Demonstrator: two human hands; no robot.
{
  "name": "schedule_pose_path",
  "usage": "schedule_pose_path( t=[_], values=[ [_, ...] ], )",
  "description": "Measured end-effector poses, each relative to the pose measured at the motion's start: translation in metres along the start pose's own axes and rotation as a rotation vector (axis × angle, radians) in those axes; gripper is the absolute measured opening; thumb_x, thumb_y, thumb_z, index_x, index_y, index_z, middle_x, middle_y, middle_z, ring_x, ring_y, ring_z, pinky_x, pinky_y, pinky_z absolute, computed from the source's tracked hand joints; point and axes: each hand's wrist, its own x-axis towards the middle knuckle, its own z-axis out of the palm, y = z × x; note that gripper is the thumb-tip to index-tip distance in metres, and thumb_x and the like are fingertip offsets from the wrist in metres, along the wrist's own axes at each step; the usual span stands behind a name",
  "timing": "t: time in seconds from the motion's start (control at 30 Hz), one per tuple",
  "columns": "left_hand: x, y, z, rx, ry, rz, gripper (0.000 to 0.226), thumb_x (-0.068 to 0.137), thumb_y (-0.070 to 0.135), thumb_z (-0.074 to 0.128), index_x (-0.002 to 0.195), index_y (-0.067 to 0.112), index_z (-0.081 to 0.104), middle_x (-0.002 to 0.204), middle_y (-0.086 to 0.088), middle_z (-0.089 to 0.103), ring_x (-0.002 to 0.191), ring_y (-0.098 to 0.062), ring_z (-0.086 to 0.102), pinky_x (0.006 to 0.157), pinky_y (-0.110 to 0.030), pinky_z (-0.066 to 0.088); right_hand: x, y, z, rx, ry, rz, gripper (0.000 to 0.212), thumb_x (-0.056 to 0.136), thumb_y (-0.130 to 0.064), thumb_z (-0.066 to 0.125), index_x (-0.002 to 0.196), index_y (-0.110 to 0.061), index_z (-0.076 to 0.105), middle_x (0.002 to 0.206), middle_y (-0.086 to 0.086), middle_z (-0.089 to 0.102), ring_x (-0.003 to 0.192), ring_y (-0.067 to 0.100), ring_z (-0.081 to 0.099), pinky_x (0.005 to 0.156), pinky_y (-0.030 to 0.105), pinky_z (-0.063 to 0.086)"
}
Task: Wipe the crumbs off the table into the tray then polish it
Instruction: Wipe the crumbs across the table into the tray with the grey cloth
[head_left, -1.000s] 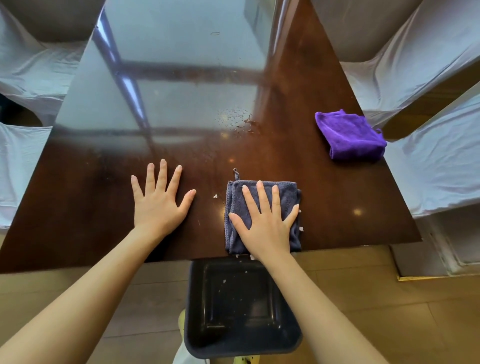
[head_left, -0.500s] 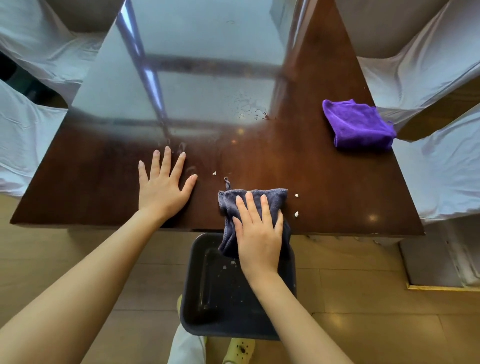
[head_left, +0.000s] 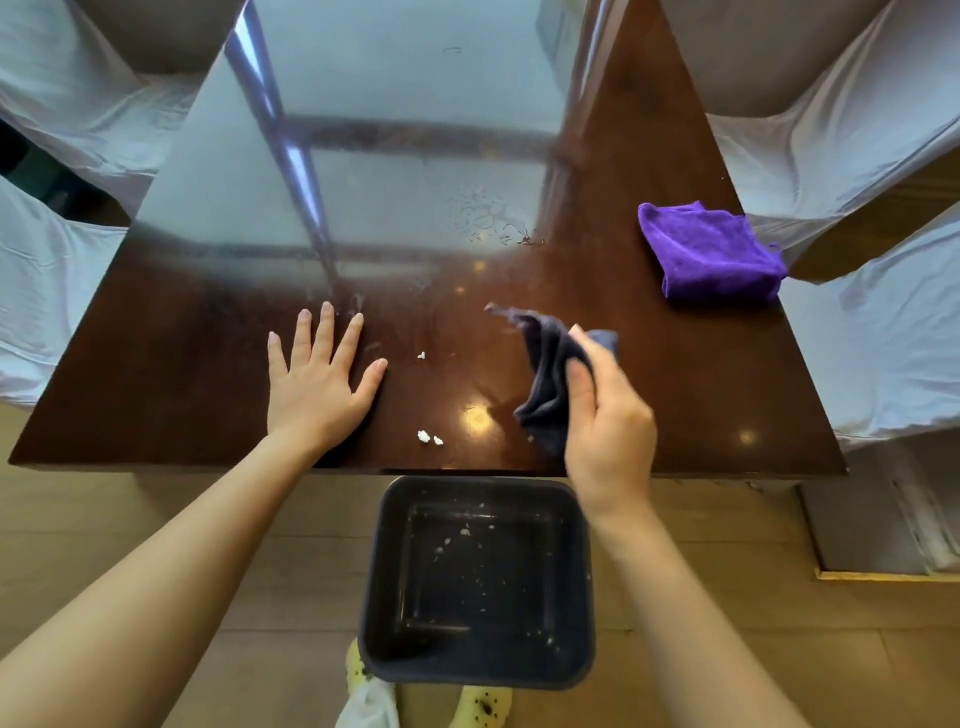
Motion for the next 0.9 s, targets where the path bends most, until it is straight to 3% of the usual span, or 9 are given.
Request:
schedule_pose_path(
  t=[0.1,0.23,0.3,0.4,0.63,0.77,0.9],
  values=[
    [-0.001,0.001,-0.001,-0.004,0.002,-0.001,0.071,0.083,0.067,0.005,0.145,0.034,0.006,0.158,-0.004,0.002,0.144,-0.024,-0.007,0.116,-0.053,-0.004,0.044,0.011,-0.013,-0.096,0.016,-0.035,0.036,0.095,-0.032,0.043,0.125,-0.017,0.055,0.110,0.014,0.068,0.097,0.032,0.064,0.077,0.033,0.047],
    [-0.001,0.001,-0.002,-0.010,-0.001,-0.002,0.071,0.083,0.067,0.005,0.145,0.033,0.006,0.158,-0.004,0.002,0.144,-0.023,-0.007,0.116,-0.053,-0.004,0.075,0.053,-0.009,-0.187,-0.210,0.035,0.037,0.097,-0.033,0.039,0.131,-0.021,0.049,0.121,0.011,0.063,0.108,0.031,0.059,0.084,0.034,0.046],
    [-0.002,0.001,-0.002,-0.006,0.002,-0.004,0.071,0.083,0.067,0.004,0.145,0.033,0.005,0.158,-0.004,0.002,0.144,-0.023,-0.007,0.116,-0.052,-0.004,0.073,0.075,0.000,-0.213,-0.345,0.066,0.036,0.097,-0.030,0.040,0.131,-0.021,0.050,0.133,0.009,0.055,0.122,0.030,0.050,0.096,0.037,0.038],
    [-0.001,0.000,0.000,0.001,0.010,-0.002,0.071,0.083,0.068,0.004,0.145,0.033,0.005,0.158,-0.004,0.003,0.144,-0.023,-0.007,0.115,-0.052,-0.004,0.058,0.093,0.015,-0.351,-0.446,-0.036,0.039,0.097,-0.028,0.038,0.135,-0.023,0.043,0.148,0.001,0.040,0.140,0.021,0.025,0.113,0.047,0.016],
    [0.000,-0.002,0.003,-0.013,0.021,0.002,0.073,0.082,0.070,0.002,0.145,0.034,0.007,0.158,-0.004,0.005,0.144,-0.024,-0.005,0.115,-0.053,-0.004,0.014,0.081,0.024,-0.587,-0.563,-0.111,0.056,0.095,-0.048,0.023,0.146,-0.029,0.010,0.158,-0.005,0.008,0.145,0.018,-0.002,0.115,0.050,0.002],
    [0.000,-0.001,0.002,-0.014,0.019,0.004,0.073,0.082,0.069,0.003,0.145,0.033,0.008,0.158,-0.005,0.006,0.144,-0.025,-0.004,0.115,-0.054,-0.003,-0.011,0.065,0.028,-0.574,-0.555,-0.100,0.054,0.097,-0.043,0.028,0.146,-0.027,0.013,0.157,-0.005,0.011,0.145,0.018,0.001,0.115,0.048,0.006],
    [0.000,-0.001,0.001,-0.024,0.014,0.001,0.071,0.083,0.068,0.005,0.145,0.033,0.009,0.158,-0.005,0.005,0.144,-0.025,-0.005,0.115,-0.054,-0.004,-0.042,0.046,0.033,-0.438,-0.367,-0.127,0.045,0.093,-0.021,0.049,0.137,-0.018,0.042,0.146,0.002,0.042,0.138,0.023,0.030,0.109,0.049,0.028]
  ],
)
